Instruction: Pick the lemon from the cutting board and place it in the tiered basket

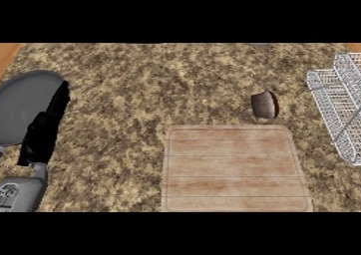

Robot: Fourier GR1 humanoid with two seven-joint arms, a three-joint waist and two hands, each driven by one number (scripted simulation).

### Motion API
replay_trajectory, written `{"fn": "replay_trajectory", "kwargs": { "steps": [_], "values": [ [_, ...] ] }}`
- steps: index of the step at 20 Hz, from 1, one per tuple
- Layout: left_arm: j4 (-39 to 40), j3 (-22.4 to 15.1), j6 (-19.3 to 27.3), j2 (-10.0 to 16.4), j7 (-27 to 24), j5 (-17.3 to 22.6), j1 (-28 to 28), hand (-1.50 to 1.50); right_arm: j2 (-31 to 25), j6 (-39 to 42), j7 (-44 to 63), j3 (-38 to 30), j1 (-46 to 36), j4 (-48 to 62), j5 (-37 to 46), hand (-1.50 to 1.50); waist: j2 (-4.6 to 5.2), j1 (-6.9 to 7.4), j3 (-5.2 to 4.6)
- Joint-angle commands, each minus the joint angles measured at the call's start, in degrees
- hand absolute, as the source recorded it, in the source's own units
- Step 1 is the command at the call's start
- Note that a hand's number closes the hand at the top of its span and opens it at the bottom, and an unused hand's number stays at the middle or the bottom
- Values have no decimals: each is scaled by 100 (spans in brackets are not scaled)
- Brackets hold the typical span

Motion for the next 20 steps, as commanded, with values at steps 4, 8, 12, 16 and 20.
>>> {"fn": "replay_trajectory", "kwargs": {
  "steps": [4, 8, 12, 16, 20],
  "values": [
    [-151, 7, 27, -8, 72, -47, 87, 0, 281, -1181, 1181, -785, 728, -294, -524, -150, 5, -59, 38],
    [-80, 95, -70, 62, 1, -3, 132, 0, 464, -1758, 1216, -712, 809, -831, -272, -150, -6, -51, 29],
    [63, 44, 10, -48, -225, -101, 220, 0, 405, -2190, 1157, -715, 1013, -1318, 19, -150, -9, -102, 23],
    [-127, 131, -51, 2, -84, 0, 263, 0, 378, -2182, 1399, -598, 990, -1804, 539, -150, -41, -80, 20],
    [55, 138, -24, -39, -73, -42, 200, 0, 379, -1652, 1740, -676, 764, -2302, 1085, -150, -82, -169, 4]
  ]
}}
